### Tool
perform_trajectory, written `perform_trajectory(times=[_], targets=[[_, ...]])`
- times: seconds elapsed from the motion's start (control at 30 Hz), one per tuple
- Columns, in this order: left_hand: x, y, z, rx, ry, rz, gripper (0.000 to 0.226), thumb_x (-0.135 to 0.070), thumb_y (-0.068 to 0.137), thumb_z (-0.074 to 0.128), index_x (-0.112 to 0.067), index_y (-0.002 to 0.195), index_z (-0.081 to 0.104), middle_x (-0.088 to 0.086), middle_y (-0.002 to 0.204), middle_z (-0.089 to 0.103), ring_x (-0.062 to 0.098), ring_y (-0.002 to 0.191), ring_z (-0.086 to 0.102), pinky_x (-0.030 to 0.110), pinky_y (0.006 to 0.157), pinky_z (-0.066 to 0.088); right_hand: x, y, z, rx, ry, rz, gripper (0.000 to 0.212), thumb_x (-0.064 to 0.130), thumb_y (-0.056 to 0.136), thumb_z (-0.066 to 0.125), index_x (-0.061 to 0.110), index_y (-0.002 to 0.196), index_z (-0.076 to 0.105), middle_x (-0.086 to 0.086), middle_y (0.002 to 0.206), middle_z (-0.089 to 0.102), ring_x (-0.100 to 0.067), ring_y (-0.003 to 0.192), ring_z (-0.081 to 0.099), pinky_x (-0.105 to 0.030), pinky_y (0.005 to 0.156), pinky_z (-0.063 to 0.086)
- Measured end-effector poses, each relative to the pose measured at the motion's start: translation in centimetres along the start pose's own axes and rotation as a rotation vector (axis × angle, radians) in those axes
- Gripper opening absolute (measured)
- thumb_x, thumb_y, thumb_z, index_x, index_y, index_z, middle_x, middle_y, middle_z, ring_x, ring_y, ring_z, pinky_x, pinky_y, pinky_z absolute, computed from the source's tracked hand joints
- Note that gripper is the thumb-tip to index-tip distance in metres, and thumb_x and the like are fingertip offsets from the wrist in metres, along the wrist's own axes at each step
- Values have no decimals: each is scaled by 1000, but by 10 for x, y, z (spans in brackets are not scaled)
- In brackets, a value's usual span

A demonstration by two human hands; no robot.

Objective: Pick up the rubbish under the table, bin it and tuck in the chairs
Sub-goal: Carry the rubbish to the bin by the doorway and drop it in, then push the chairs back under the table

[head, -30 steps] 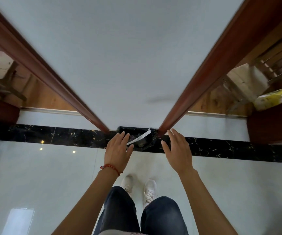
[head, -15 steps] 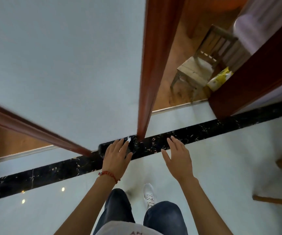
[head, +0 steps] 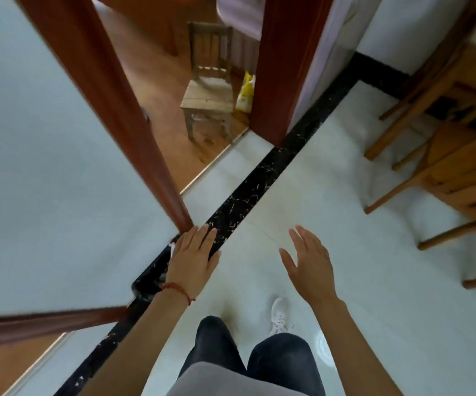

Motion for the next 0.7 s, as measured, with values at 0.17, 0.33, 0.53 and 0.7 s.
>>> perform_trajectory(times=[0.17,0.33,0.53,0.7], targets=[[-67,11,-3,21,13,189,70,-53,90,11,-6,126,48,18,129,54,36,123,46,48,103,35,-59,-54,-27,-101,35,191,53,45,93,37,19,139,33,-3,150,31,-20,139,26,-34,112,21],[-142,21,12,27,41,348,51,-40,91,39,-8,130,44,16,135,49,32,129,40,45,106,32,-120,-104,-57,-208,68,346,51,40,93,42,15,137,37,-5,148,35,-22,137,30,-35,110,24],[-242,13,40,52,84,488,49,-32,89,49,-10,132,41,15,138,46,31,132,36,43,108,27,-194,-166,-90,-310,92,446,49,37,93,45,13,135,40,-6,146,38,-23,135,32,-36,108,26],[-334,-8,63,50,106,587,55,-43,91,28,-8,129,46,16,134,51,33,127,43,45,105,33,-262,-215,-114,-357,105,497,49,36,92,47,13,134,42,-6,145,39,-24,134,34,-37,107,28]])
Point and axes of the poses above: each hand's wrist, its own y-axis towards the middle knuckle, its own z-axis out of the palm, x = y × z, the point moved 5 cm from there along y, towards the middle knuckle
